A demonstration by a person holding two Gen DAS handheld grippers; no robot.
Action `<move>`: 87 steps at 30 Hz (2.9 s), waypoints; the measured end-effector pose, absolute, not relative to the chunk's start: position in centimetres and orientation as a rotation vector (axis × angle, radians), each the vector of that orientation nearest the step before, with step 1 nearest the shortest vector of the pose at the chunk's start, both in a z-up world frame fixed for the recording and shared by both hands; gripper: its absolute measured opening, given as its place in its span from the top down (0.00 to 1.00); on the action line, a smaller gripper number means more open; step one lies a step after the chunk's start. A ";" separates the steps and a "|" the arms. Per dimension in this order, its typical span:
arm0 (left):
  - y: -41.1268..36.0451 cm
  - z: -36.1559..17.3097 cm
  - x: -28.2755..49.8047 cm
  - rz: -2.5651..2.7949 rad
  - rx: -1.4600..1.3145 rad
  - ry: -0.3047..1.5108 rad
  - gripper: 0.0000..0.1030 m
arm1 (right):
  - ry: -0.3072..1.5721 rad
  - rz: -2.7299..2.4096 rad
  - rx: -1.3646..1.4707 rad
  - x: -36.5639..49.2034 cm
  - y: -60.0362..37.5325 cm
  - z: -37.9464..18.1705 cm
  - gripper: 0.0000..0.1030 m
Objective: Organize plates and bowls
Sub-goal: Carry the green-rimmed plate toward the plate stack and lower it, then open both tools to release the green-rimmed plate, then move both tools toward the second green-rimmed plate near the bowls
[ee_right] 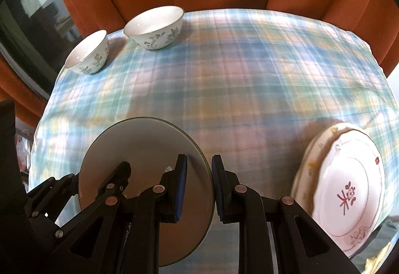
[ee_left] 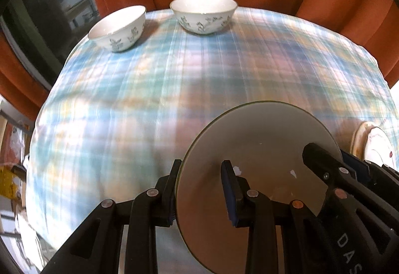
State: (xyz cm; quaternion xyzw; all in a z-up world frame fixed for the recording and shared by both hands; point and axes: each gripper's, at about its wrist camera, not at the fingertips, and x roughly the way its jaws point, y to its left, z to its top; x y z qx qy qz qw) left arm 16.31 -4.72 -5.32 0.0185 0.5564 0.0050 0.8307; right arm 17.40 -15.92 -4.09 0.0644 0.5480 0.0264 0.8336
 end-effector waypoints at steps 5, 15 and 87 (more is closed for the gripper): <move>-6.3 -5.7 14.6 0.067 0.026 1.178 0.71 | 1.160 0.109 0.116 15.9 -17.5 -4.3 0.77; -8.7 -6.6 13.2 0.117 0.015 1.165 0.71 | 1.169 0.173 0.088 14.8 -20.0 -5.6 0.77; 12.1 3.1 30.3 -0.053 -0.003 0.934 0.15 | 0.908 0.118 0.116 30.3 0.4 4.6 0.19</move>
